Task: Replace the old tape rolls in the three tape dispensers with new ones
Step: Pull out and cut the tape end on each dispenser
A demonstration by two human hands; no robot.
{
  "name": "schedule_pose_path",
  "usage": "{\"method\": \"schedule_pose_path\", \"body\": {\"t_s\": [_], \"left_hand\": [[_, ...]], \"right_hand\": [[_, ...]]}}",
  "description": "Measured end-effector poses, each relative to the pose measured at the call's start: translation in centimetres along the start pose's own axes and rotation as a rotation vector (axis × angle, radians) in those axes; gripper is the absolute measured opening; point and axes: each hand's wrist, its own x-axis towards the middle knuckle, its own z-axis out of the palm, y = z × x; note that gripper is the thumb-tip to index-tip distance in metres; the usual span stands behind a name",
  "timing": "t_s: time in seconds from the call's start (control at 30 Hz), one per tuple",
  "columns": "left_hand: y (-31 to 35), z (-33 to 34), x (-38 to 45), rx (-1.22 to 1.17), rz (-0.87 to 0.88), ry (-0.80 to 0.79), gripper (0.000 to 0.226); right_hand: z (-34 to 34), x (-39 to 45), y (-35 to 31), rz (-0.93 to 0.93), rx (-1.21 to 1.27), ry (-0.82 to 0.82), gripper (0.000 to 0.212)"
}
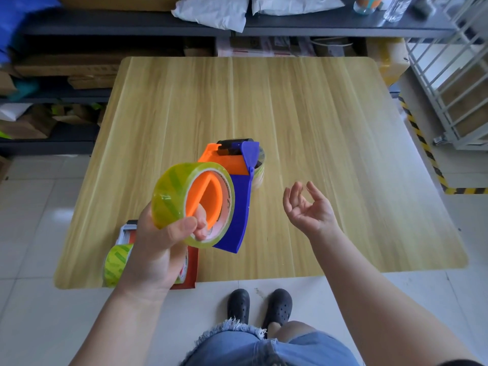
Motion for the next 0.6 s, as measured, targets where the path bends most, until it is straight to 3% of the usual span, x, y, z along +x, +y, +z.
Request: {"method": "schedule_pose_path", "body": {"t_s": [0.2,0.4,0.6], "left_hand": [[-0.2,0.0,0.4,-0.016,0.004,0.023,0.042],[0.2,-0.2,0.9,-0.014,0.027,0.03,0.043],[0.2,-0.6,1.0,-0.035,0.021,0.057,0.043]], "right_hand": [[0.5,0.2,0.2,-0.054,-0.106,0.002,0.04],[0.8,0.1,0.4,-0.026,-0.348,0.013,0.013],[1.2,0.1,-0.8,-0.082,-0.556,0.082,0.028]]}}
